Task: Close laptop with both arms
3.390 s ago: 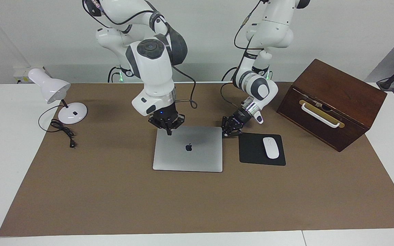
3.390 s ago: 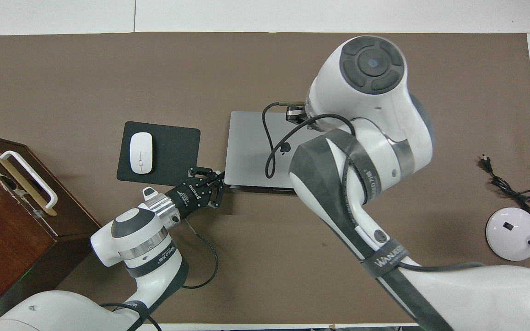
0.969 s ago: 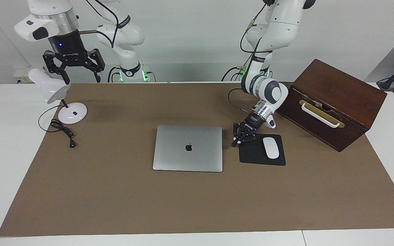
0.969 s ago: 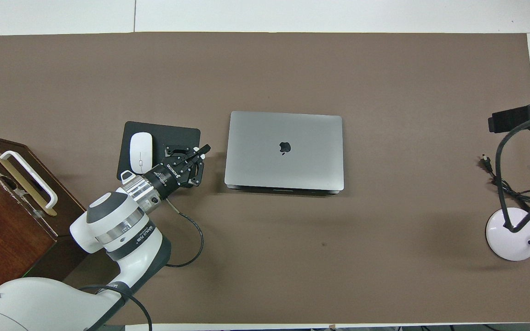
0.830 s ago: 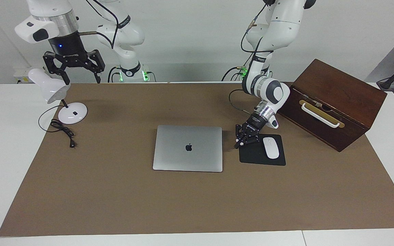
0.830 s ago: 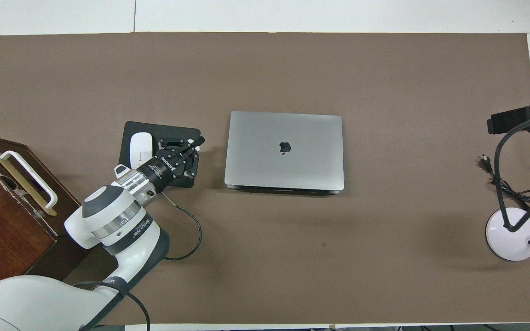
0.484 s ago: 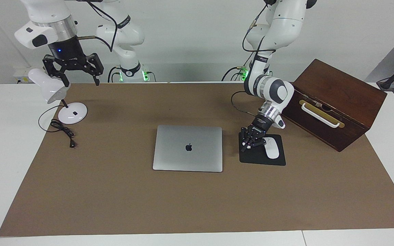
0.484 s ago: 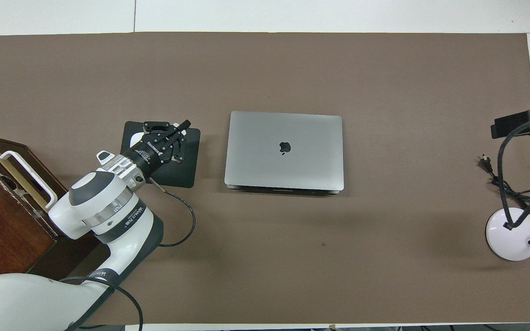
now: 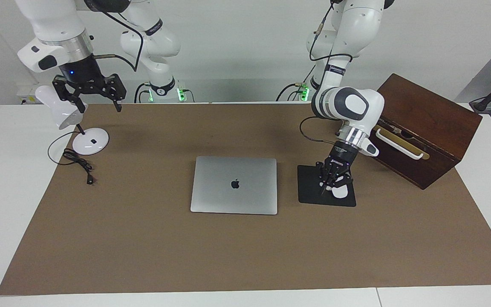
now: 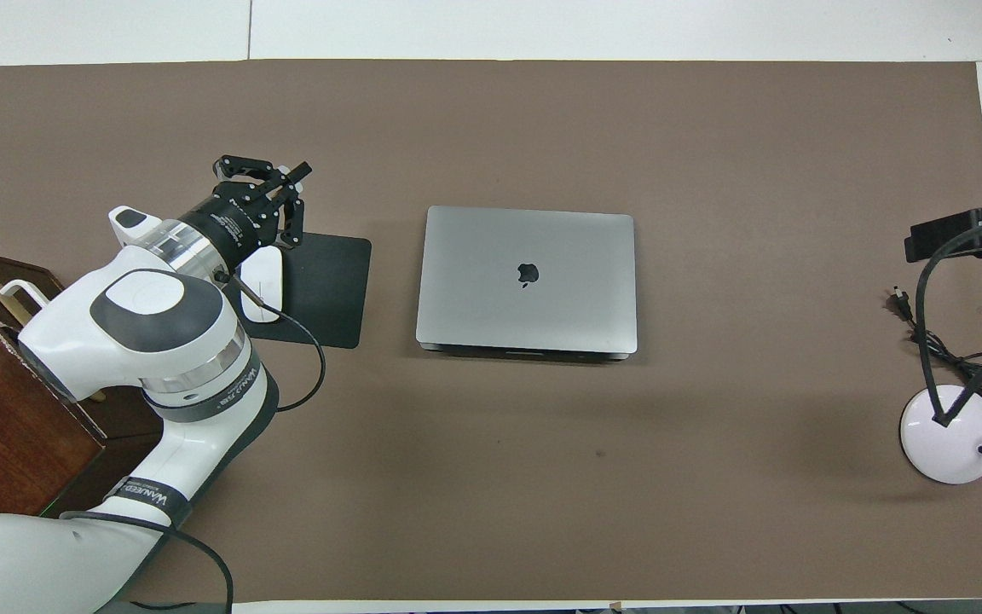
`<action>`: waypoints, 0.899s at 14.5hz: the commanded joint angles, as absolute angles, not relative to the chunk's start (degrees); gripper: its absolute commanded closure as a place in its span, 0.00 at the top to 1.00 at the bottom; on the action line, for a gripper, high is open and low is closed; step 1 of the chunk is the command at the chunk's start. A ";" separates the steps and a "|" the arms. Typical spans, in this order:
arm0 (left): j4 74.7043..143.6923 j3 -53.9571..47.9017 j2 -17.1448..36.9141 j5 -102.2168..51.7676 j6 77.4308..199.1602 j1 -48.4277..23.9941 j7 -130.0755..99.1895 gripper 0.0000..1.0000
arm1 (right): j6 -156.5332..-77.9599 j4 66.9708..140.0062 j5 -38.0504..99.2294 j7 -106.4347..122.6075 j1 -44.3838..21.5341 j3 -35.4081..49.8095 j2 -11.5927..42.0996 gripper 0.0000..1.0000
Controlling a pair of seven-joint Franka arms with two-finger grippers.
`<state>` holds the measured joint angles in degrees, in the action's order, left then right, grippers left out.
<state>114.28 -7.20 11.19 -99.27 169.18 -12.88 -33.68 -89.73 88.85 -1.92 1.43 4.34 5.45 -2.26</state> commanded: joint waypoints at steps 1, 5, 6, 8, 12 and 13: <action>113.12 -6.77 10.99 -93.00 171.39 -12.22 -34.10 0.00 | -90.00 90.88 -0.35 2.37 5.54 5.98 -4.13 1.00; 112.07 -5.27 10.28 -84.23 172.96 -10.02 -33.31 0.00 | -90.00 90.97 -0.35 1.67 5.54 5.98 -4.13 1.00; 110.49 -4.75 10.81 -82.29 174.80 -9.06 -33.22 0.00 | -90.00 90.97 -0.35 1.67 5.62 5.98 -4.13 1.00; 107.59 -4.66 11.68 -78.42 174.12 -5.20 -33.22 0.00 | -90.09 91.40 -0.35 1.67 6.41 6.15 -4.22 1.00; 103.55 -4.57 12.92 -68.14 168.07 -0.63 -33.22 0.00 | -90.09 91.67 -0.35 1.67 6.50 6.15 -4.48 1.00; 102.84 -4.57 13.01 -65.07 166.31 -0.44 -33.22 0.00 | -90.09 91.76 -0.35 1.67 6.50 6.15 -4.57 1.00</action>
